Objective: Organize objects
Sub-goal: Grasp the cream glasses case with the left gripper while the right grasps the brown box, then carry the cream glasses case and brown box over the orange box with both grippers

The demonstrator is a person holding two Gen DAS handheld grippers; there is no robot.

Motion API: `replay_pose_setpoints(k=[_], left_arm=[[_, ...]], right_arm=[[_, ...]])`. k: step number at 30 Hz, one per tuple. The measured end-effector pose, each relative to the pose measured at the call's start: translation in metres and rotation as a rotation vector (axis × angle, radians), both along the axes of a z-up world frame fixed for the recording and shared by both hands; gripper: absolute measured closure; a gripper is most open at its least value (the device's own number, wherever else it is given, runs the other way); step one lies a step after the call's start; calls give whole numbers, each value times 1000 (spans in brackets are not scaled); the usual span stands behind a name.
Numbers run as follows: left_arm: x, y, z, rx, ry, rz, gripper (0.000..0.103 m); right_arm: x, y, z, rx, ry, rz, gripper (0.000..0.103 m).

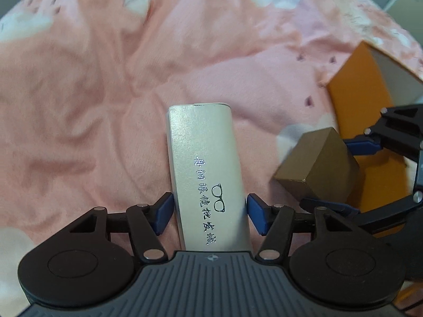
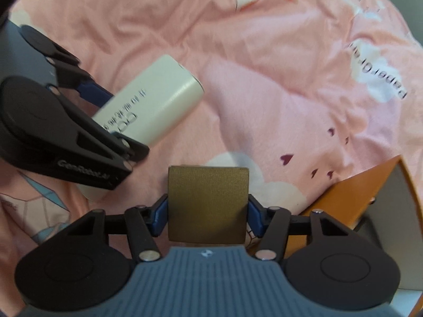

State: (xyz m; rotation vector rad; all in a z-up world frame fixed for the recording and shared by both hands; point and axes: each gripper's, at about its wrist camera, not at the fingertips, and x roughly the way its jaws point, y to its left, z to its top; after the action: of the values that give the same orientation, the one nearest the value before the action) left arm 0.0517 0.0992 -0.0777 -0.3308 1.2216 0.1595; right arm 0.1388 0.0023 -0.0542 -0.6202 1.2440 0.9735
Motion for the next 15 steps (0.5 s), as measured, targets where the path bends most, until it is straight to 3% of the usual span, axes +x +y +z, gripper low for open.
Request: replay_pose_setpoints(k=[8,15], left_arm=[[-5,-24,54,51,-175,-142,34],[-2,-73,108,123,-327,-397,34]], right_arm=[[-3,-37,67,120,-136,-54,42],[-12,-91,111,109,-191,-86,42]])
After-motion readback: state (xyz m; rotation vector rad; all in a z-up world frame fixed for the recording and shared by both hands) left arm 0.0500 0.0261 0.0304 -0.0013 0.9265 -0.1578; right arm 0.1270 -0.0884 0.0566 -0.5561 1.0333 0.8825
